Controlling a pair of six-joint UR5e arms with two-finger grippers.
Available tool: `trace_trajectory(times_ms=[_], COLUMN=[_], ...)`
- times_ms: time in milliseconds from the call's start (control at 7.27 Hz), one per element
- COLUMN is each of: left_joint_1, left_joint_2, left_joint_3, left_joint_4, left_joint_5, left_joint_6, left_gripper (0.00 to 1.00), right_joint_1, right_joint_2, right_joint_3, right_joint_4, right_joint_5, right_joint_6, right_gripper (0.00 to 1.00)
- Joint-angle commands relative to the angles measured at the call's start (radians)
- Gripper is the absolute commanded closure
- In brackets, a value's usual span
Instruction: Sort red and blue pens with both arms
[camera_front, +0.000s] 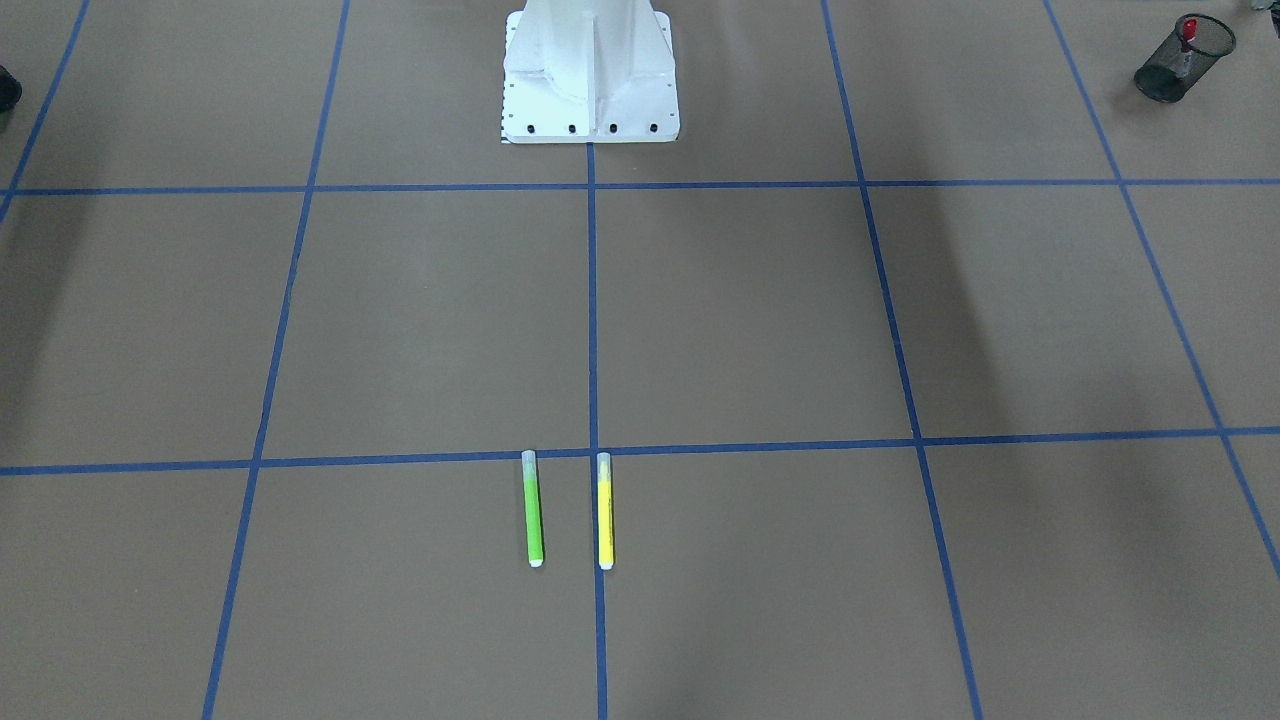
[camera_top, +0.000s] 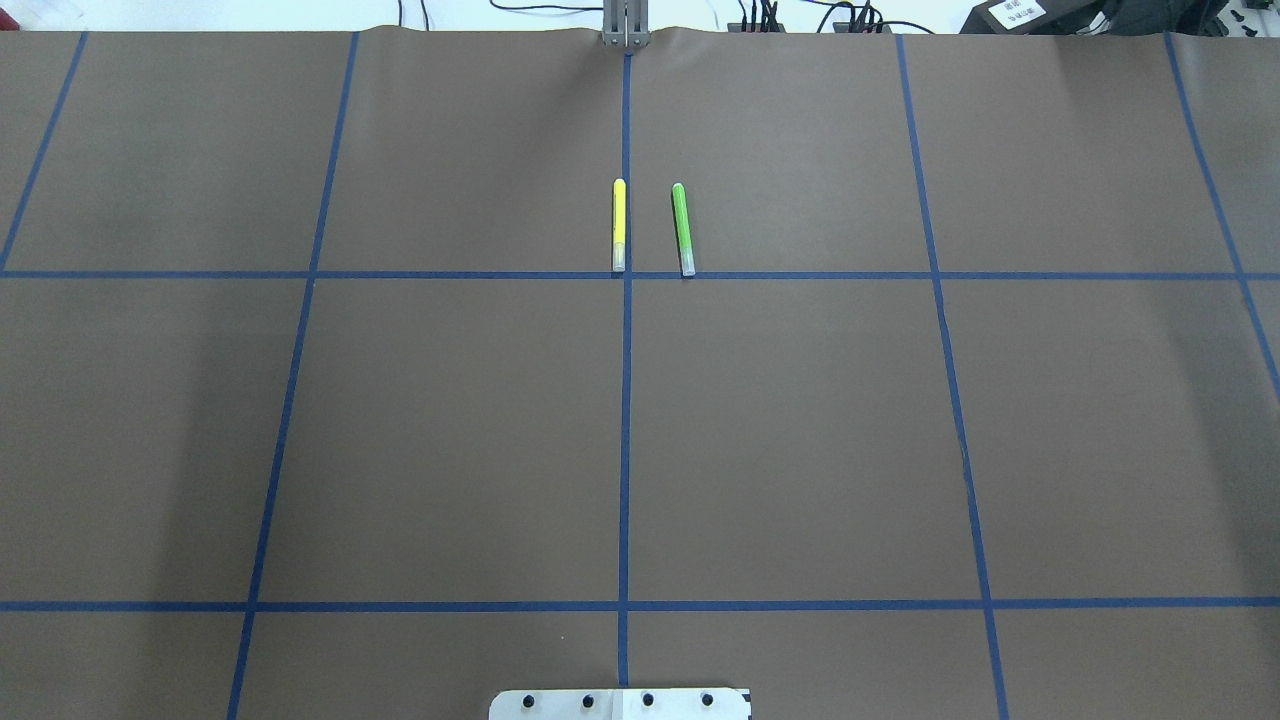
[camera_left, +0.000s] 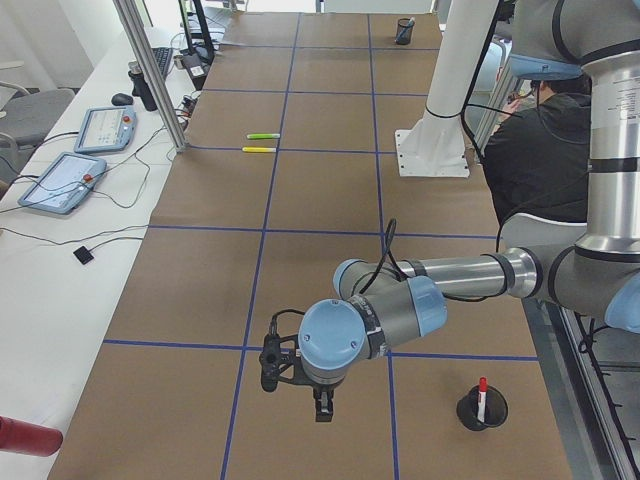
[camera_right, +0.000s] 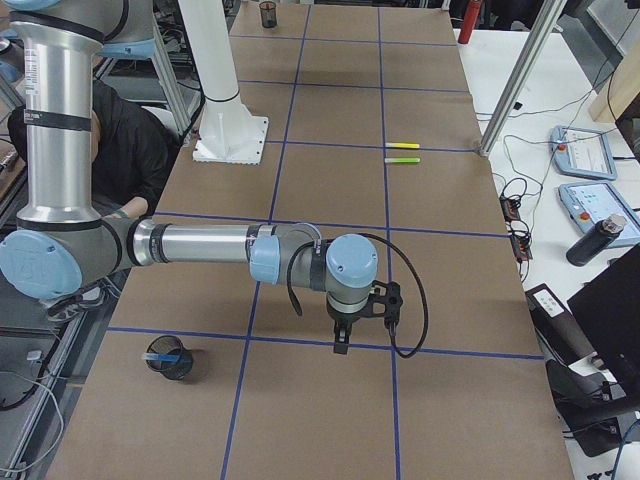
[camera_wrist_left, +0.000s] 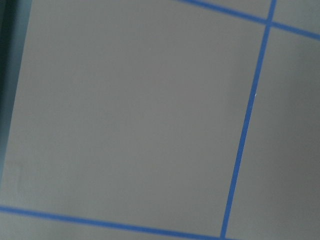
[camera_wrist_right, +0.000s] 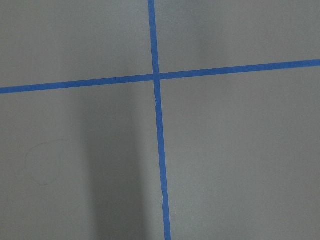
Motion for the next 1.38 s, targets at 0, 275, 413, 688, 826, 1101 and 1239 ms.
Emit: trace_trajectory(times_ms=[0, 275, 413, 688, 826, 1101, 1239], left_joint_1=[0.114, 0.167, 0.196, 0.274, 0.279, 0.280, 0.279], left_joint_2=[-0.008, -0.008, -0.020, -0.026, -0.026, -0.028, -0.028], left_joint_3=[0.001, 0.001, 0.001, 0.007, 0.007, 0.015, 0.018], left_joint_4=[-0.191, -0.259, -0.267, -0.399, -0.414, -0.414, -0.411], left_joint_5=[-0.020, -0.031, -0.030, -0.004, 0.013, 0.015, 0.015], left_joint_6=[-0.157, -0.199, -0.283, -0.446, -0.452, -0.445, -0.448], left_gripper=[0.00, 0.00, 0.00, 0.00, 0.00, 0.00, 0.00], right_joint_1=[-0.002, -0.017, -0.043, -0.069, -0.071, -0.071, -0.072], right_joint_2=[0.003, 0.008, 0.023, 0.034, 0.034, 0.034, 0.034], right_joint_3=[-0.106, -0.114, -0.114, -0.116, -0.119, -0.120, -0.125], right_joint_4=[0.139, 0.180, 0.183, 0.224, 0.232, 0.239, 0.246], right_joint_5=[0.000, -0.002, -0.002, -0.006, -0.006, -0.015, -0.020], right_joint_6=[0.007, 0.033, 0.097, 0.171, 0.176, 0.176, 0.176], right_gripper=[0.00, 0.00, 0.00, 0.00, 0.00, 0.00, 0.00])
